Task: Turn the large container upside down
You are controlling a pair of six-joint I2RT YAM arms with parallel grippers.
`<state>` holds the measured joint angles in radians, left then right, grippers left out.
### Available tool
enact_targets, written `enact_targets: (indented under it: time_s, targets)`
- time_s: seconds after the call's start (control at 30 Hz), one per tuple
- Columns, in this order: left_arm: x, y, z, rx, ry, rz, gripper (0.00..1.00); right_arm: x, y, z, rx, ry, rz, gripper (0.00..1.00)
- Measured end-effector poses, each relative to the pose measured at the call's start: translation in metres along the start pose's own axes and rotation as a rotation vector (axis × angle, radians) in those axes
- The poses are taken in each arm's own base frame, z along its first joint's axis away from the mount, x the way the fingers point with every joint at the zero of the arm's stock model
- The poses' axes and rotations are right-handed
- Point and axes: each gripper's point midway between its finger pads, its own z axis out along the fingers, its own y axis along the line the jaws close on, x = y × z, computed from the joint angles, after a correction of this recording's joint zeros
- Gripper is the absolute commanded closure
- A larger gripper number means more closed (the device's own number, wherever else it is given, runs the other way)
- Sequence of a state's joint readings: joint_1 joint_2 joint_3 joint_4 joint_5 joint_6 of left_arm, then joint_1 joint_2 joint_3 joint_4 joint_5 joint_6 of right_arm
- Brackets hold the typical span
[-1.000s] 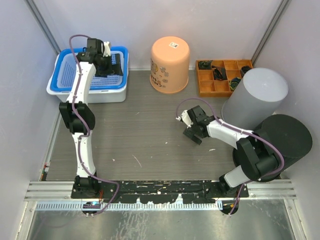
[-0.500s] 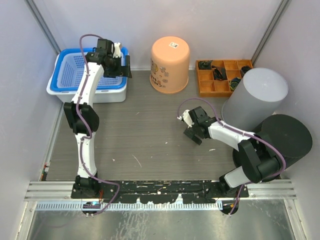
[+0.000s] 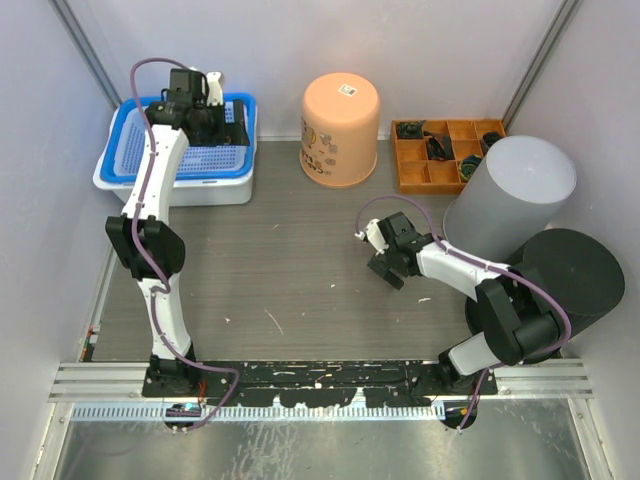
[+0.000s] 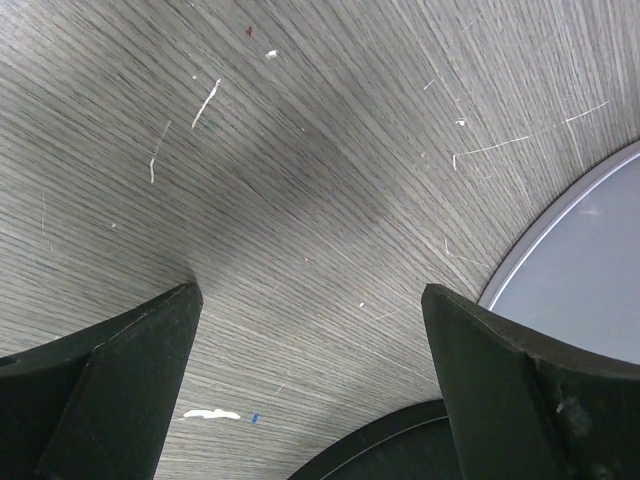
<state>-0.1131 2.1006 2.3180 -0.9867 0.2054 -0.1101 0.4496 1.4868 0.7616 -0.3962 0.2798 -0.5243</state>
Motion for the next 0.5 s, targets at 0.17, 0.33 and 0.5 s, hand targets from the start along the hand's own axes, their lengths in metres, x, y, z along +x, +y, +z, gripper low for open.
enact_targets:
  time_s: [0.17, 0.33, 0.5]
  targets:
    - [0.002, 0.009, 0.001, -0.026, 0.002, 0.014, 0.01, -0.001, 0.000, 0.001, -0.003, 0.002, 0.000, 0.00]
    - [0.010, 0.018, 0.006, -0.059, 0.025, 0.022, 0.01, 0.000, 0.000, 0.001, -0.009, 0.003, 0.002, 0.00]
    - [0.010, 0.022, 0.007, -0.077, 0.024, 0.038, 0.01, 0.000, 0.001, 0.002, -0.014, 0.008, 0.002, 0.00]
